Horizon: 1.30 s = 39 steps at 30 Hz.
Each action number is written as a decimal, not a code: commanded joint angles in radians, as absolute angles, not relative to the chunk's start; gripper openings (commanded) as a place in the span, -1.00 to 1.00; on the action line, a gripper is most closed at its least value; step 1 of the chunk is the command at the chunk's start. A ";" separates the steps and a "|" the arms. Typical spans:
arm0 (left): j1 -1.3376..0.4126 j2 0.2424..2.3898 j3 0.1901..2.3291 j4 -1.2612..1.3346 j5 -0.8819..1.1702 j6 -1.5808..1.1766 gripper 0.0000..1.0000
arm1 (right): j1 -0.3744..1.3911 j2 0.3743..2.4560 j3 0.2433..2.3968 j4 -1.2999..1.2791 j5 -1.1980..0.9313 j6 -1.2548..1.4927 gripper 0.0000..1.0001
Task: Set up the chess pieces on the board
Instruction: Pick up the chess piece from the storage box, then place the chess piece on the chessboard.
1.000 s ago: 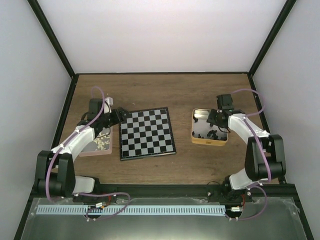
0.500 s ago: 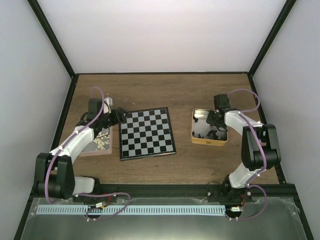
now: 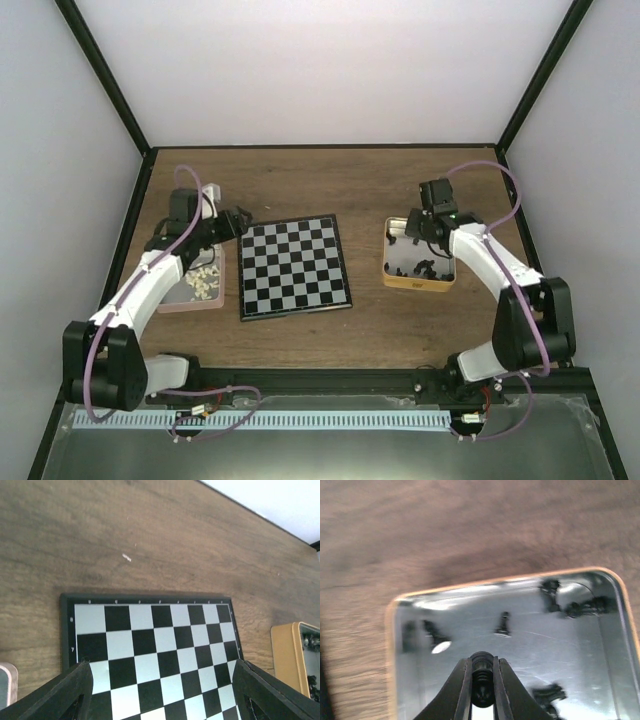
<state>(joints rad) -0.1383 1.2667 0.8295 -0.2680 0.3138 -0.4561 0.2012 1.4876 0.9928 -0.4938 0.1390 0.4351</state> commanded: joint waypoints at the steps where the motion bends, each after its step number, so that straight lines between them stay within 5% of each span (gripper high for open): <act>1: -0.142 1.206 0.897 -0.303 0.263 -0.410 0.58 | 0.279 1.379 1.067 -0.525 0.111 0.457 -0.98; 13: -0.142 1.097 0.912 -0.225 0.229 -0.379 0.65 | 0.563 1.373 1.100 -0.424 -0.050 0.549 -0.98; 24: -0.141 1.104 0.913 -0.231 0.204 -0.389 0.66 | 0.808 1.618 1.216 -0.421 0.072 0.551 -0.98; 39: -0.141 1.101 0.883 -0.244 0.134 -0.358 0.66 | 0.905 1.829 1.366 -0.569 0.241 0.533 -0.98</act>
<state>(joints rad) -0.1383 1.1076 0.8970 -0.2497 0.1680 -0.3809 0.8986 1.8111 1.3125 -0.5072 0.1627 0.5362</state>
